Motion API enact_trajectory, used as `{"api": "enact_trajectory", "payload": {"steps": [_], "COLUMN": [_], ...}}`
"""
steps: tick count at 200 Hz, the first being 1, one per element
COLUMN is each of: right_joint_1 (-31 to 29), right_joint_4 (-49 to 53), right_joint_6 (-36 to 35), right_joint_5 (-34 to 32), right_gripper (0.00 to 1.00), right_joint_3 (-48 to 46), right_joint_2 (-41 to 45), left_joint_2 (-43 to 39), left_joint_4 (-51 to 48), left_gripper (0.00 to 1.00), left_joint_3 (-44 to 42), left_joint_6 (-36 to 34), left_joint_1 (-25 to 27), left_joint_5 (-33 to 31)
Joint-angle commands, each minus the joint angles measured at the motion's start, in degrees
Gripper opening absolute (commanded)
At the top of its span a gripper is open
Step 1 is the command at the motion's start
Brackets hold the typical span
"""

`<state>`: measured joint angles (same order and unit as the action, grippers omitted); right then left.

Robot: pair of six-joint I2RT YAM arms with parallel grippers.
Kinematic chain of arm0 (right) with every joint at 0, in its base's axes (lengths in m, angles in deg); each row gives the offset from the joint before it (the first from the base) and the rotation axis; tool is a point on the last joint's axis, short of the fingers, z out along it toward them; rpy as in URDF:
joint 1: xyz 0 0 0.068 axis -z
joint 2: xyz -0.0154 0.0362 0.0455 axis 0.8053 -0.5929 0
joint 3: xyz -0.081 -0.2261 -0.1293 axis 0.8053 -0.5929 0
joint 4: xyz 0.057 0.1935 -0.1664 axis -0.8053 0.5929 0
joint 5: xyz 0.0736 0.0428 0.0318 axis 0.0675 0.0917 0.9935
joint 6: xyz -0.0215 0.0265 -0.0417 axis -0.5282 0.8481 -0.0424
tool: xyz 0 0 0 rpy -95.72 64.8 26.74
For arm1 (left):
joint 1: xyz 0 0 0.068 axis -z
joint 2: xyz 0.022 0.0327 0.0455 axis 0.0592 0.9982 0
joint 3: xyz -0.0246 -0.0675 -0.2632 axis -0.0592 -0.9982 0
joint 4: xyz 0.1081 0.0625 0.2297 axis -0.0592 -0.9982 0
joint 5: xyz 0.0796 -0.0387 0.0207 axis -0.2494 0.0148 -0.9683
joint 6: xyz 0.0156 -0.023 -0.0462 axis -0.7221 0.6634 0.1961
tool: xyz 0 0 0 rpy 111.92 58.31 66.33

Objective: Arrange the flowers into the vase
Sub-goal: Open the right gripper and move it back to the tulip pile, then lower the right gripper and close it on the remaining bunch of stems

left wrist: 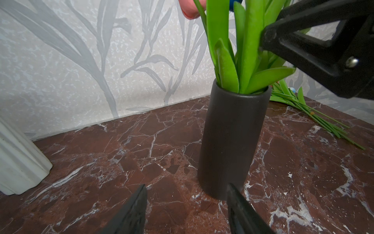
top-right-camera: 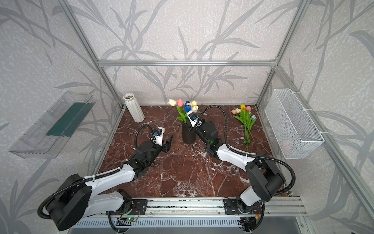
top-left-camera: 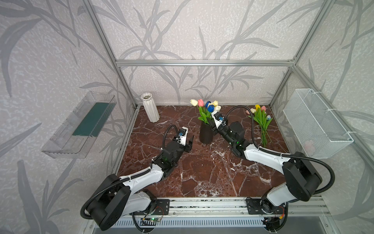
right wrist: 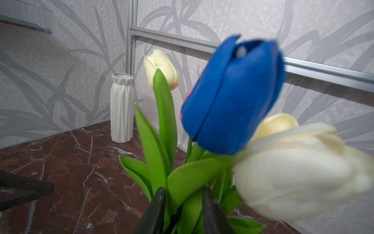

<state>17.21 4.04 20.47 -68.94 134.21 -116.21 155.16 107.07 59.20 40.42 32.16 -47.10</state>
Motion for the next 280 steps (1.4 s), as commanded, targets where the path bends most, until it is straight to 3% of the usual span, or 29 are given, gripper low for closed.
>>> {"api": "enact_trajectory", "payload": {"steps": [1, 68, 106, 134, 177, 219, 280], "right_joint_1": [0.1, 1.4, 11.9, 23.1, 37.2, 42.6, 45.8], "right_joint_4": [0.8, 6.1, 22.2, 41.5, 63.4, 68.0, 73.2], "right_joint_6": [1.0, 2.3, 11.8, 18.1, 19.8, 19.6, 16.9], "right_joint_5": [-0.2, -3.5, -4.7, -5.0, -6.5, -9.7, -13.9], "right_gripper": [0.4, 0.5, 0.51, 0.51, 0.5, 0.55, 0.61], "right_joint_3": [-0.3, -6.2, -1.6, 7.1, 21.0, 30.0, 39.5], "right_joint_2": [5.7, 22.0, 24.2, 16.9, -5.5, -21.4, -31.6], "left_joint_2": [-1.1, -6.0, -6.3, -4.8, -2.0, 1.0, 1.9], "left_joint_4": [-0.4, -6.1, -5.8, -4.5, -1.7, -2.2, -2.0], "left_gripper": [0.64, 0.68, 0.7, 0.7, 0.7, 0.7, 0.7], "left_joint_3": [2.5, 7.6, 7.5, 5.6, 2.9, 3.2, 2.4], "left_joint_6": [0.3, -1.2, -0.9, -0.3, 1.9, 1.4, 0.9], "left_joint_1": [-0.2, -0.7, -0.7, -0.7, -0.6, -0.6, -0.7], "left_joint_5": [0.7, 4.0, 7.0, 9.3, 9.8, 9.6, 8.1]}}
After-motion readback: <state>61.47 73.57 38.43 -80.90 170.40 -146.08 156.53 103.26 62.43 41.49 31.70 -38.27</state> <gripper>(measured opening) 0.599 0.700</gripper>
